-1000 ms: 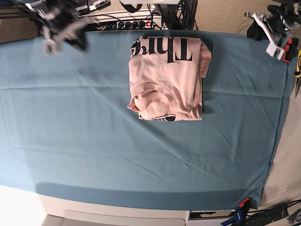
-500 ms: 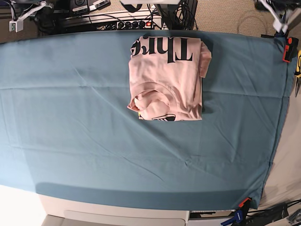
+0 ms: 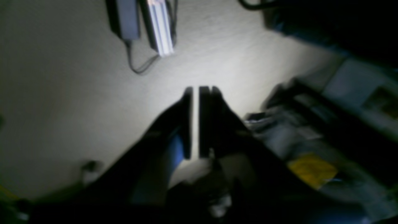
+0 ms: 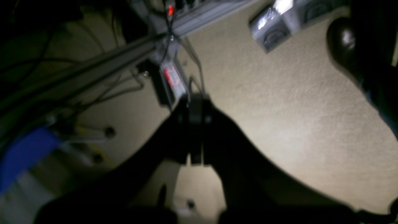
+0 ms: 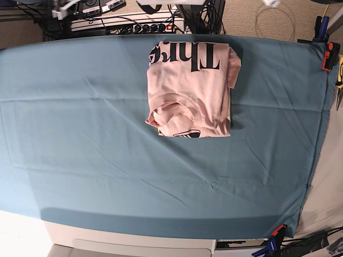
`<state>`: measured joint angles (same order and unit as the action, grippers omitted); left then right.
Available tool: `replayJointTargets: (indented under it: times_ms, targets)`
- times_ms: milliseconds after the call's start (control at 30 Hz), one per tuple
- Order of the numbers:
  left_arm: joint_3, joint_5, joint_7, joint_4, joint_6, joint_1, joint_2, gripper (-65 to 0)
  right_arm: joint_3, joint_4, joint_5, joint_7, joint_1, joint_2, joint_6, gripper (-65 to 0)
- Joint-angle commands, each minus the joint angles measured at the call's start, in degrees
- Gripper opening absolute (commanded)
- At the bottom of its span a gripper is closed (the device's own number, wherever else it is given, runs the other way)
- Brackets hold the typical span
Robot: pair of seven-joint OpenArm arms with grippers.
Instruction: Fold the T-shirt properly
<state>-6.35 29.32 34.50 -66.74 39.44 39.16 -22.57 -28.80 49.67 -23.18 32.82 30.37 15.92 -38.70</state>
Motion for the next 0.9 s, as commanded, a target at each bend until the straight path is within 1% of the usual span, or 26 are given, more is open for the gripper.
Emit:
replayJointTargets:
  times_ms: [0,33,100,167,200,267,300,333,367,400,467,533,567,700,867]
  targets:
    - [2.4,-3.1,-3.5,0.9,-1.2,-0.9,-0.4,-63.1,1.6,-2.1,1.6,-4.1,-0.9,1.0,-0.2,-65.0]
    - [4.8,-7.3,-7.0,2.4,-3.8,-2.4,0.0,-63.1,3.5,-4.9,3.7,-8.5,-2.2,0.9,0.1,-65.0]
    - [9.2,-14.9,-13.9,5.9,-10.3,-5.6,1.4,-63.1,7.0,-10.3,7.9,-16.0,-5.3,0.4,1.4,-65.0]
    - [13.1,-20.5,-20.6,10.4,-17.6,-8.9,3.0,-63.1,10.1,-15.5,12.1,-21.0,-8.7,-0.7,4.1,-65.0]
    - [14.8,-22.0,-23.3,12.9,-21.0,-10.5,4.0,-63.0,11.4,-18.0,14.1,-22.4,-10.4,-1.4,6.5,-65.0]
    - [18.1,-22.3,-26.6,18.8,-26.9,-14.0,6.2,-63.0,13.9,-23.5,17.2,-23.1,-14.1,-3.0,12.4,-65.0]
    - [19.6,-22.3,-27.5,22.1,-29.3,-15.9,7.5,-63.0,15.1,-26.3,17.7,-23.4,-15.8,-3.8,15.1,-65.0]
    - [20.9,-22.3,-28.7,25.3,-31.2,-17.6,8.9,-63.0,16.3,-28.8,17.7,-24.4,-17.3,-4.6,17.2,-65.0]
    - [22.1,-22.3,-29.6,28.4,-32.8,-19.3,10.3,-63.0,17.3,-31.0,17.7,-25.9,-18.6,-5.4,18.5,-65.0]
    - [23.2,-22.2,-30.2,31.4,-34.2,-20.9,11.7,-63.0,18.2,-32.9,17.7,-27.2,-19.8,-6.2,19.6,-65.0]
    - [24.7,-22.0,-31.6,36.3,-36.1,-23.4,14.2,-63.0,19.2,-35.3,17.7,-29.0,-21.5,-7.7,21.7,-65.0]
    - [25.7,-21.3,-33.2,40.6,-37.3,-25.6,16.6,-63.0,19.4,-36.0,17.7,-29.8,-22.5,-9.3,24.1,-65.0]
    - [25.9,-20.7,-33.8,42.3,-37.6,-26.5,17.7,-63.0,19.4,-36.0,17.6,-29.9,-22.8,-9.9,24.6,-65.0]
    - [25.9,-20.0,-34.6,46.0,-41.1,-29.2,21.2,-63.0,19.4,-35.8,17.6,-29.9,-23.1,-10.7,24.7,-65.0]
    - [25.9,-17.9,-34.6,46.3,-41.2,-30.0,22.4,-63.0,19.4,-35.8,17.6,-29.8,-23.0,-10.7,24.8,-65.0]
